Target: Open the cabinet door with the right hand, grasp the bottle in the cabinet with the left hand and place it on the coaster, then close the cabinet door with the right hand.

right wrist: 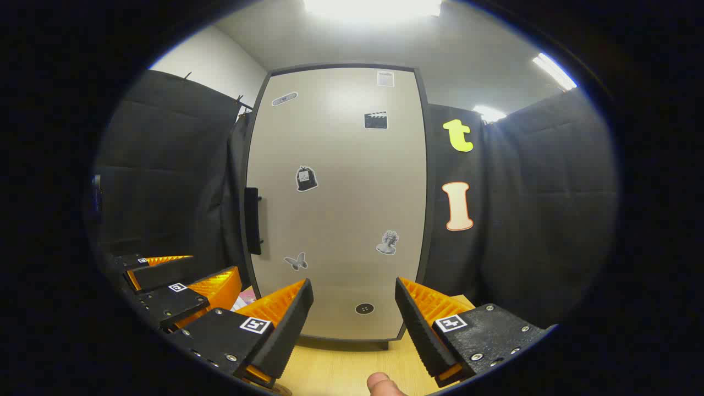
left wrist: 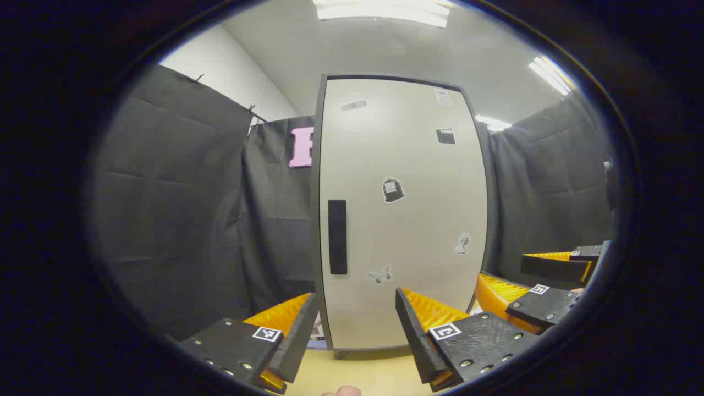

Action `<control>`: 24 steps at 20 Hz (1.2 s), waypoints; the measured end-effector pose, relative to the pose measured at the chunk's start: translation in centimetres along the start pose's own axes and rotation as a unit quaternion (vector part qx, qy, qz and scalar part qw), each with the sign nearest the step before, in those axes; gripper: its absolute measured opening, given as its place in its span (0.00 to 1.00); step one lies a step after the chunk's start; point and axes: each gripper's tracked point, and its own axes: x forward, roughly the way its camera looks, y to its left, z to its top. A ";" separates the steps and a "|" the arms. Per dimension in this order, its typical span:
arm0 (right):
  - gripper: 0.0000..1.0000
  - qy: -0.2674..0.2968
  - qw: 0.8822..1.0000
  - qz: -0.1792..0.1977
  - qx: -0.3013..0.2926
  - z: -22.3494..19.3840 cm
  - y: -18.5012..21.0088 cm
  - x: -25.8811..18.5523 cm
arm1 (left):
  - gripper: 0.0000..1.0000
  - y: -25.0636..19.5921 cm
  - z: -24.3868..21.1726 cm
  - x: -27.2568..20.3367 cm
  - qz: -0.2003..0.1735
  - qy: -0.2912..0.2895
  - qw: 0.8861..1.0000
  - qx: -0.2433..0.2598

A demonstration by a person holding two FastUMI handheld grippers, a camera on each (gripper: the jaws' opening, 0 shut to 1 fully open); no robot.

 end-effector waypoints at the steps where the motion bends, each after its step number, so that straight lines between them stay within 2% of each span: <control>1: 0.93 -0.002 1.000 -0.002 0.000 0.0 -0.1 -0.1 | 0.81 0.0 0.2 -0.1 0.000 -0.002 1.000 0.005; 7: 0.94 -0.004 1.000 -0.011 0.006 0.1 -1.1 0.2 | 0.81 0.3 0.5 -0.2 0.003 -0.007 1.000 0.007; 8: 0.94 -0.006 1.000 -0.014 0.006 0.2 -1.4 0.2 | 0.77 0.3 0.4 -0.2 0.004 -0.007 1.000 0.004; 15: 0.94 -0.007 1.000 -0.017 0.008 0.3 -2.1 0.6 | 0.77 0.2 0.6 -0.1 0.000 -0.009 1.000 0.008; 16: 0.94 -0.007 1.000 -0.016 0.008 0.3 -2.2 0.6 | 0.81 0.0 0.5 0.0 -0.001 -0.009 1.000 0.009; 24: 0.94 -0.007 1.000 -0.014 0.007 0.2 -2.7 1.3 | 0.81 0.0 0.7 0.0 0.003 -0.009 1.000 0.012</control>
